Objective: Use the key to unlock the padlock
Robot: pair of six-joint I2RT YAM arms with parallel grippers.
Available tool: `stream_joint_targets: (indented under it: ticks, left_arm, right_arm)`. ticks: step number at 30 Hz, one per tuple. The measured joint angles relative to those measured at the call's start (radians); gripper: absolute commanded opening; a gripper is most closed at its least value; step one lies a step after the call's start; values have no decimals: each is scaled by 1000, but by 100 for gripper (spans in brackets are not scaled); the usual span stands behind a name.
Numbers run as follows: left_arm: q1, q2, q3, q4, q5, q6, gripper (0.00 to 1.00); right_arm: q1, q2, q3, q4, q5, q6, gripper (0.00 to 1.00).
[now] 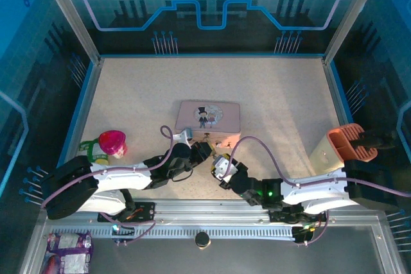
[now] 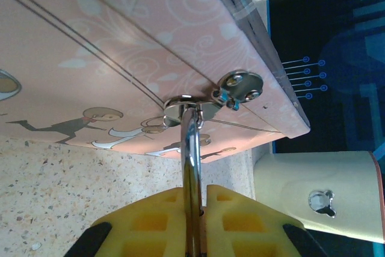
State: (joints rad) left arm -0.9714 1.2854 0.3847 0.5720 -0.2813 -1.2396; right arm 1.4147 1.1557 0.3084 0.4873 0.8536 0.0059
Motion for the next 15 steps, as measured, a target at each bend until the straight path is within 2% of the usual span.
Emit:
stream_joint_targets:
  ticks: [15]
  left_arm:
    - [0, 0, 0, 0, 4, -18, 0]
  right_arm:
    - [-2, 124, 16, 79, 50, -7, 33]
